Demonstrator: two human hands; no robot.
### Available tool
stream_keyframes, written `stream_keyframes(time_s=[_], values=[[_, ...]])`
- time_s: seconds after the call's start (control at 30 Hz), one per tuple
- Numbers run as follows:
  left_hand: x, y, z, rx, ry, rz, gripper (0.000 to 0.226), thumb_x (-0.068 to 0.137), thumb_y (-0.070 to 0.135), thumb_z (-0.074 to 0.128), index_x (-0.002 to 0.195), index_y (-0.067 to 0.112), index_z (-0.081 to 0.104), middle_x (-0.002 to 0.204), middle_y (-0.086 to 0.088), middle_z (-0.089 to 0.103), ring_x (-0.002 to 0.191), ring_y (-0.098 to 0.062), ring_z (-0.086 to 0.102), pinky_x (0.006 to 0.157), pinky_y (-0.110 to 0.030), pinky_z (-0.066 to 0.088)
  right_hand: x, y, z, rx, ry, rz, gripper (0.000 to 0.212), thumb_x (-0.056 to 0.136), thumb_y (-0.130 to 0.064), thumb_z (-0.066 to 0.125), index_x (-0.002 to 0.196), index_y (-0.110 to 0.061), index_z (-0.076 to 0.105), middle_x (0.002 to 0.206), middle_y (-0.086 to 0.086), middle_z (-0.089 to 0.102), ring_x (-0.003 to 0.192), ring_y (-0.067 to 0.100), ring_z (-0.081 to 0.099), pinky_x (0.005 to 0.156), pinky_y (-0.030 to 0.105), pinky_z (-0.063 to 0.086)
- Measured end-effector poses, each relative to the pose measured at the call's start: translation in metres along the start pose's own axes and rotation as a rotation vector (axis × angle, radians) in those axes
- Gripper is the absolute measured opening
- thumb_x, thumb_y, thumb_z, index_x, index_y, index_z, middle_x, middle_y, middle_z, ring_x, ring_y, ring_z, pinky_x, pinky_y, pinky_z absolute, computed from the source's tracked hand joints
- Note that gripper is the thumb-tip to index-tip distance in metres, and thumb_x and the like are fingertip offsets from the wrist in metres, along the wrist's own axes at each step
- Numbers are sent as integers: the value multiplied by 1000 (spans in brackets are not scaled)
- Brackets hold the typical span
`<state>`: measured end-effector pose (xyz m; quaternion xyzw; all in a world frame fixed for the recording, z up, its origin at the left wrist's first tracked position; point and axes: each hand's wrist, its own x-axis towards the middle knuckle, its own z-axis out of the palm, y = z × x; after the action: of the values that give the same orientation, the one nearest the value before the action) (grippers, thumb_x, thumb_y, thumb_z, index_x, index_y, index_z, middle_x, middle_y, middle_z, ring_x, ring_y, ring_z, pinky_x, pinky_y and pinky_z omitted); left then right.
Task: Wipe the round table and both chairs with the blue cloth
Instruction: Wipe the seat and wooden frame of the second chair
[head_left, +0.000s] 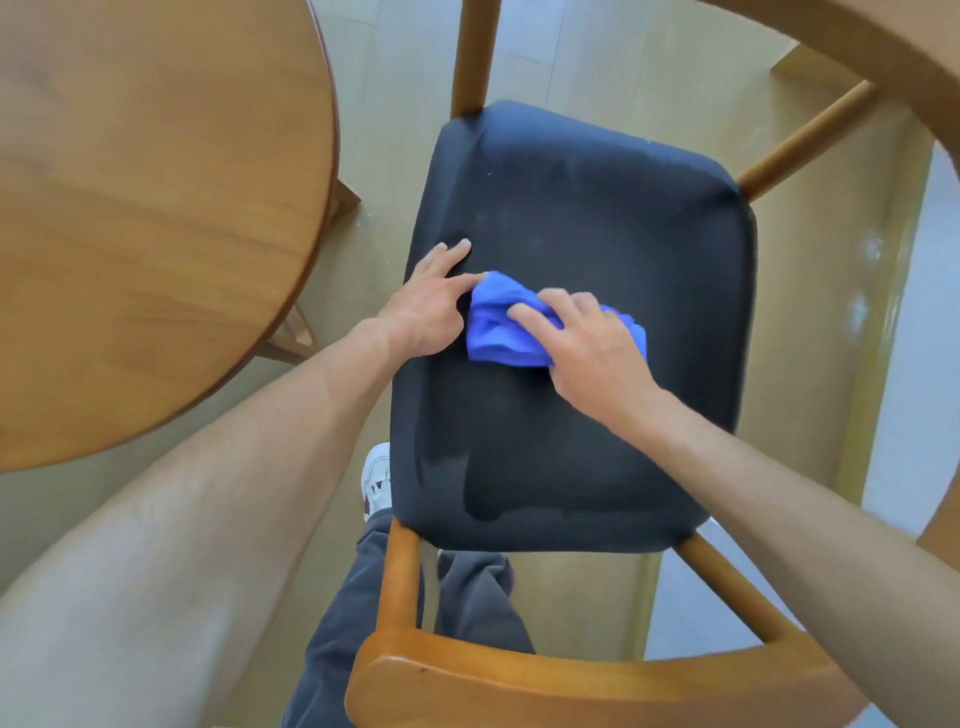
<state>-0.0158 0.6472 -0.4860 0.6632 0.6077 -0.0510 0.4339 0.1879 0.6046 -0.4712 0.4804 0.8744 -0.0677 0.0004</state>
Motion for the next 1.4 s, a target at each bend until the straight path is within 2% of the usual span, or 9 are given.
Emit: stream_keyframes(time_s=[0.13,0.23,0.47,0.87,1.0,1.1,1.2,1.3,1.4], values=[[0,3,-12,-423,4,-73,47,101,19,27,146,26,35,158,9,17,146,-7,2,115,-26,2,36,-11,19,-37,37,249,62,53,13,63,110,-11,63,97,12,60,64,31,48,46,30,30],[1,2,-14,-471,0,-93,45,103,26,23,147,23,33,157,9,21,145,-6,4,115,-25,3,15,-49,32,-25,53,236,59,52,11,62,106,-11,64,89,9,58,60,26,41,43,29,28],[0,1,-10,-346,-55,-107,47,103,28,21,148,25,30,158,15,13,145,-3,-1,116,-29,0,-86,-120,48,114,-66,-189,54,71,1,26,109,-16,60,99,10,60,69,30,52,62,40,50],[1,4,-9,-190,-66,-114,47,102,24,23,149,23,29,159,15,7,145,-5,-4,115,-27,1,-120,-56,25,56,-481,-897,34,63,-25,79,91,-36,64,88,-8,55,74,20,53,70,33,49],[3,4,-6,-204,-33,-123,46,102,24,23,147,23,33,159,14,9,145,-4,-2,115,-26,1,-73,-11,14,53,-313,-694,32,66,-12,63,94,-26,60,89,1,56,73,27,52,61,36,46],[5,4,-9,-252,-17,-126,46,102,23,23,147,24,34,158,13,15,145,-4,2,115,-25,2,-15,29,7,-7,-94,-354,43,65,-1,44,100,-18,61,96,10,60,73,31,53,58,39,45],[4,4,-12,-291,-13,-122,45,103,23,22,147,23,34,157,13,17,145,-3,4,114,-23,1,27,51,5,-44,62,66,52,66,4,47,112,-16,61,107,14,60,76,36,54,58,41,46],[3,2,-9,-288,-5,-119,45,103,24,21,146,24,35,157,16,17,144,-1,3,114,-23,2,47,58,0,43,-27,486,61,78,3,50,136,-17,46,129,15,46,92,38,47,73,47,47],[2,1,-5,-286,4,-126,45,103,24,22,146,25,35,156,18,16,144,1,2,114,-23,1,37,49,7,34,-78,525,62,75,0,54,134,-15,47,123,16,47,89,37,47,69,44,45]])
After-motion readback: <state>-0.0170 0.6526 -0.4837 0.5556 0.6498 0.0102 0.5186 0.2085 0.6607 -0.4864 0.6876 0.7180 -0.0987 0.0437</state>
